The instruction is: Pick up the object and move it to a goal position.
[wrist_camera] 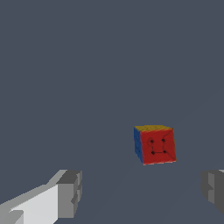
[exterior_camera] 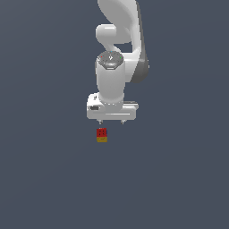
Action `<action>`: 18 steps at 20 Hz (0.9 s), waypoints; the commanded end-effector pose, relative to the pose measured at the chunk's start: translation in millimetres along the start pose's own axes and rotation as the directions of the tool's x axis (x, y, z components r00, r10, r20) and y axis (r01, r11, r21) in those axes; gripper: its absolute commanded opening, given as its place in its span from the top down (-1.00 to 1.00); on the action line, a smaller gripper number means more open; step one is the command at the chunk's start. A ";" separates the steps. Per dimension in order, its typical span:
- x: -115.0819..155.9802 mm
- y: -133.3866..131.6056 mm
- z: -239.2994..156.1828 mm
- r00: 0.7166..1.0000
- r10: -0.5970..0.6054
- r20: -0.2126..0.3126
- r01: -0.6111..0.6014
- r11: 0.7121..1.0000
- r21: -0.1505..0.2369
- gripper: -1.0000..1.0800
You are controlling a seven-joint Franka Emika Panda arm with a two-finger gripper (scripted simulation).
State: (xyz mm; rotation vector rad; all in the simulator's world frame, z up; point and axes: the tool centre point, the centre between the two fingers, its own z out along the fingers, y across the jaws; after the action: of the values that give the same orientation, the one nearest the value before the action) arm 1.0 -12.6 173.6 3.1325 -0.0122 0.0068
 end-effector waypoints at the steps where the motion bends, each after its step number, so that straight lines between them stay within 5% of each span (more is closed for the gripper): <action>1: -0.2 1.0 2.4 0.999 0.033 0.001 -0.033 0.999 0.002 -0.92; 10: -0.8 6.9 15.9 0.973 0.232 0.007 -0.232 0.973 0.009 -0.92; 18: -2.0 14.8 31.9 0.887 0.461 0.015 -0.461 0.887 0.013 -0.92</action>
State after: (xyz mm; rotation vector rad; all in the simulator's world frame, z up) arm -0.8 -26.0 144.9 3.0731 -0.6857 -0.0074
